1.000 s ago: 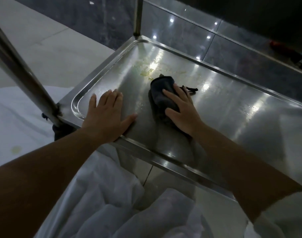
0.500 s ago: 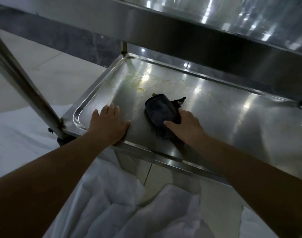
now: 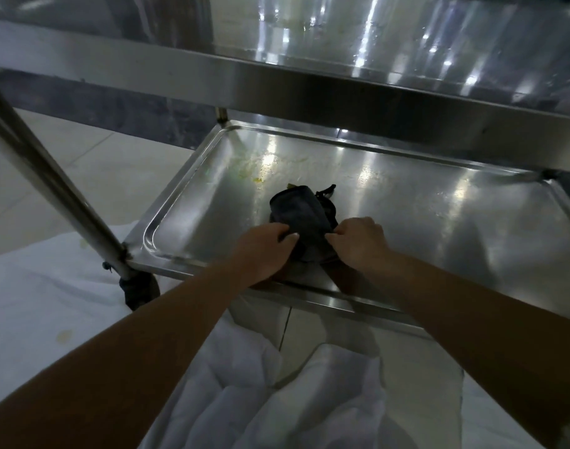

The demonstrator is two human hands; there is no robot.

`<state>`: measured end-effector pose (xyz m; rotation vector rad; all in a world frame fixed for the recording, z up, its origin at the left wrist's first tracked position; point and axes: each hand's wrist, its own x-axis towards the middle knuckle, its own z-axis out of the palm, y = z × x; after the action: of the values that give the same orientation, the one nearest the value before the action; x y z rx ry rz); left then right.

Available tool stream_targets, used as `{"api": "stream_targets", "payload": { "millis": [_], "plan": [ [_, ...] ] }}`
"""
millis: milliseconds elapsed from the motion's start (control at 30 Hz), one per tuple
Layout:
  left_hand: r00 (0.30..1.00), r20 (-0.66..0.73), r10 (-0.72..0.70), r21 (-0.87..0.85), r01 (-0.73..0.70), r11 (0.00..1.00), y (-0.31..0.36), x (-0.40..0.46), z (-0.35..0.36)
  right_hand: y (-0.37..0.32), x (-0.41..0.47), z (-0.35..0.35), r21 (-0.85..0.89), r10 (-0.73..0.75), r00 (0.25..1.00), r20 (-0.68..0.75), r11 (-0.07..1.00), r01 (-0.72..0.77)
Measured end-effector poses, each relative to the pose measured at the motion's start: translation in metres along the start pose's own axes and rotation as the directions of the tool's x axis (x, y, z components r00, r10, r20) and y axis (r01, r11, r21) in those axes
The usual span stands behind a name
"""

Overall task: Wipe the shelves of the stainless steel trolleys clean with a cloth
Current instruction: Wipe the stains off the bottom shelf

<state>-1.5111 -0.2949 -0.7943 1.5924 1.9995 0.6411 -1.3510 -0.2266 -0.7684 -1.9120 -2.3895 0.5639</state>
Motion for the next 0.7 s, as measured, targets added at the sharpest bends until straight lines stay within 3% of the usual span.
{"api": "stream_targets", "payload": {
  "millis": [100,167,233,267,300,333,400,433,567,633,700],
  "plan": [
    [0.995,-0.021,-0.102,-0.144,0.098,0.985,0.004,0.007,0.003,-0.008,-0.013,-0.003,0.13,-0.28,0.93,-0.238,0.94,0.316],
    [0.964,0.043,-0.264,-0.444,0.255,0.859,0.012,0.011,-0.004,-0.019,-0.02,-0.005,0.392,-0.421,0.89,-0.176,0.799,0.456],
    [0.91,0.13,-0.394,-0.709,0.364,0.604,0.012,0.013,-0.012,-0.03,-0.027,-0.005,0.723,-0.476,0.875,0.085,0.634,0.274],
    [0.897,0.125,-0.423,-0.74,0.369,0.563,0.008,0.014,-0.015,-0.032,-0.026,-0.002,0.797,-0.475,0.862,0.178,0.583,0.157],
    [0.898,0.082,-0.433,-0.706,0.359,0.611,0.002,0.015,-0.018,-0.031,-0.024,0.002,0.803,-0.461,0.863,0.206,0.583,0.12],
    [0.908,0.014,-0.418,-0.601,0.342,0.723,-0.008,0.015,-0.02,-0.029,-0.021,0.006,0.749,-0.443,0.881,0.168,0.638,0.179],
    [0.935,-0.138,-0.328,-0.264,0.284,0.922,-0.026,0.01,-0.019,-0.016,-0.012,0.012,0.453,-0.438,0.899,-0.002,0.801,0.392],
    [0.94,-0.194,-0.282,-0.134,0.259,0.956,-0.031,0.006,-0.019,-0.009,-0.006,0.014,0.296,-0.459,0.887,-0.054,0.841,0.453],
    [0.929,-0.325,-0.179,0.236,0.263,0.935,-0.048,-0.005,-0.02,-0.008,0.013,0.029,-0.082,-0.487,0.871,0.058,0.868,0.49],
    [0.94,-0.301,-0.163,0.339,0.265,0.902,-0.062,-0.011,-0.02,-0.02,0.022,0.04,-0.118,-0.418,0.905,0.084,0.897,0.426],
    [0.953,-0.26,-0.152,0.337,0.237,0.911,-0.076,-0.018,-0.018,-0.029,0.033,0.048,-0.052,-0.268,0.963,0.034,0.962,0.269]
  ]
}}
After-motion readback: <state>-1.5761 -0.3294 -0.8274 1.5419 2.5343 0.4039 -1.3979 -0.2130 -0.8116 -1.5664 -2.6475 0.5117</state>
